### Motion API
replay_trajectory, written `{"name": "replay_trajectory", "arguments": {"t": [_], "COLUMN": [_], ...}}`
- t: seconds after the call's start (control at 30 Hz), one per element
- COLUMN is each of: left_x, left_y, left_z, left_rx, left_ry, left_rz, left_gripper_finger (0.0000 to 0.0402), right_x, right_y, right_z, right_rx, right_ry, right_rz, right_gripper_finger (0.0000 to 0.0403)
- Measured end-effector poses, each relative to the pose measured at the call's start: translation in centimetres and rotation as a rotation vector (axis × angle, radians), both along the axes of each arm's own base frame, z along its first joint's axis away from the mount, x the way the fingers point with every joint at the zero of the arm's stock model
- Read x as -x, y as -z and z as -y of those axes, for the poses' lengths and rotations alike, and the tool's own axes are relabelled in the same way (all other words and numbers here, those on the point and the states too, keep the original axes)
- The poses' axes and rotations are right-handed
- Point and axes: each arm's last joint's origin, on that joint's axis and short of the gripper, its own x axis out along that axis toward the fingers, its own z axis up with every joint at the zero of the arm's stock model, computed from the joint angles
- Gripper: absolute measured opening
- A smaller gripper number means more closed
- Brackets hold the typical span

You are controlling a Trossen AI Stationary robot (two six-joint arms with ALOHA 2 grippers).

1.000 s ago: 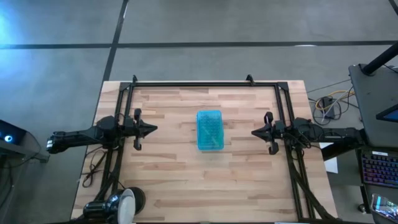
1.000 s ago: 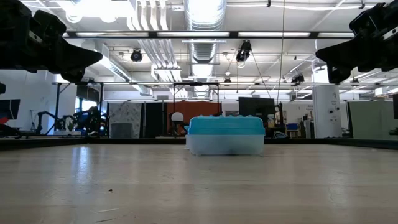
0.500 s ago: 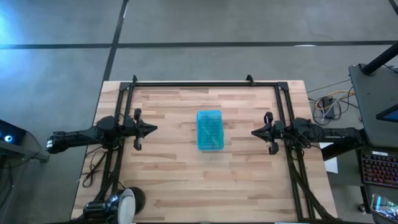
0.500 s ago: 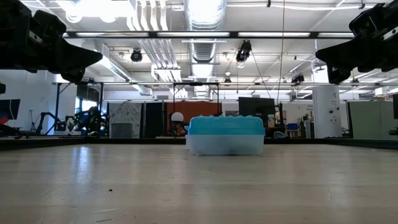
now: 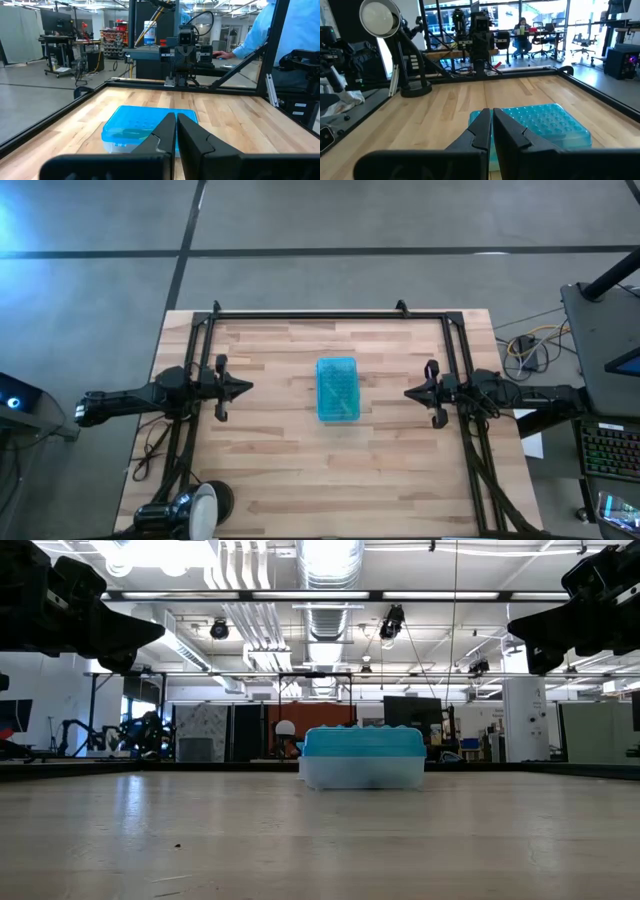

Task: Pick & place school supplies into a supply box
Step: Return to Home Position

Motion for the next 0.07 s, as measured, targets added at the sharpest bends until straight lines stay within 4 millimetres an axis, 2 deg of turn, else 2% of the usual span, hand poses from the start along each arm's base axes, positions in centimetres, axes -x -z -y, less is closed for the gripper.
{"name": "replay_trajectory", "arguments": {"t": [0.07], "left_x": [0.00], "left_y": [0.00], "left_z": [0.00], "left_rx": [0.000], "left_ry": [0.000], "left_rz": [0.000], "left_gripper_finger": [0.0000], "right_x": [0.00], "right_y": [0.00], "right_z": [0.00], "right_rx": [0.000], "right_ry": [0.000], "right_rz": [0.000], "right_gripper_finger": [0.0011]}}
